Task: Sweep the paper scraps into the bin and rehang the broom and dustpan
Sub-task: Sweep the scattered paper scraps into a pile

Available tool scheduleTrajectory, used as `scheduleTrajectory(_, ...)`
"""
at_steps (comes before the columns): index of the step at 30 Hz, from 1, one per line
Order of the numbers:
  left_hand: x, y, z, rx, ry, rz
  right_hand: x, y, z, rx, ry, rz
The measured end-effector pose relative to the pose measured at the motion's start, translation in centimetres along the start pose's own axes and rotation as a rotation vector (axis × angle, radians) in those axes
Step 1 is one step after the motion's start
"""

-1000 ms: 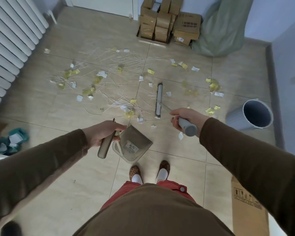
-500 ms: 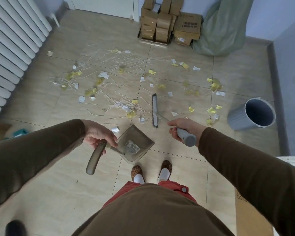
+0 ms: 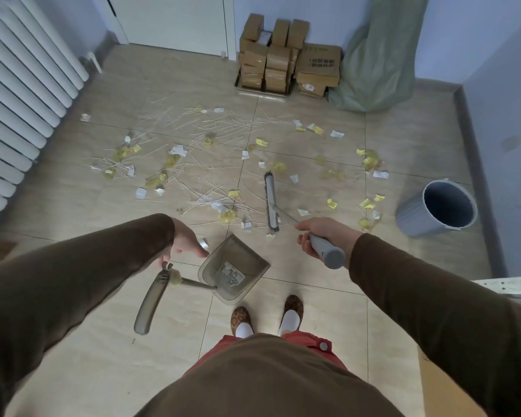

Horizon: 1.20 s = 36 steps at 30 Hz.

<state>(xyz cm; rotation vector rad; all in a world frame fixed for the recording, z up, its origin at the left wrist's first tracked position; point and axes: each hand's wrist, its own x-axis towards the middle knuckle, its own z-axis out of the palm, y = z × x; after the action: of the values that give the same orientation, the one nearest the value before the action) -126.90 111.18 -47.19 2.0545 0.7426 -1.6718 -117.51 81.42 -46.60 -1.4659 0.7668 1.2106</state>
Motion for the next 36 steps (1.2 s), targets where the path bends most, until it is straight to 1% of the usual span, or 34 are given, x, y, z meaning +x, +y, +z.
scheduleTrajectory(4, -0.7, 3.3, -0.6, -0.111, 0.106, 0.166, -0.3, 0.3, -0.4, 0.053, 0.03, -0.031)
scheduleTrajectory(8, -1.4, 7.6, -1.0, -0.121, 0.375, 0.364, -1.0, 0.5, -1.8, 0.055, 0.074, -0.069)
scheduleTrajectory(9, -1.8, 8.7, -1.0, -0.127, 0.416, 0.404, -1.4, 0.6, -2.2, 0.053, 0.09, -0.085)
scheduleTrajectory(13, -1.9, 12.1, -1.1, -0.196, 0.454, 0.512, -2.5, 1.0, -4.7, 0.095, 0.14, -0.112)
scheduleTrajectory(20, -0.1, 16.4, 1.1, -0.312, 0.432, 0.64, -2.7, 3.5, -9.0, 0.184, 0.306, -0.132)
scheduleTrajectory(24, 1.5, 17.8, 2.2, -0.373, 0.44, 0.657, -2.4, 4.4, -10.3, 0.292, 0.351, -0.132)
scheduleTrajectory(27, 2.0, 19.6, 2.8, -0.363, 0.46, 0.657, -0.9, 4.8, -11.3, 0.294, 0.383, -0.112)
scheduleTrajectory(29, 2.0, 20.9, 2.8, -0.319, 0.505, 0.654, 0.3, 4.5, -12.0, 0.285, 0.385, -0.098)
scheduleTrajectory(31, 2.3, 22.1, 2.8, -0.237, 0.554, 0.648, 1.4, 3.7, -12.5, 0.319, 0.36, -0.098)
scheduleTrajectory(33, 2.7, 23.0, 2.9, -0.165, 0.571, 0.626, 2.6, 2.6, -12.6, 0.361, 0.328, -0.089)
scheduleTrajectory(36, 3.8, 24.2, 2.9, -0.172, 0.558, 0.54, 4.2, 0.5, -12.3, 0.458, 0.233, -0.047)
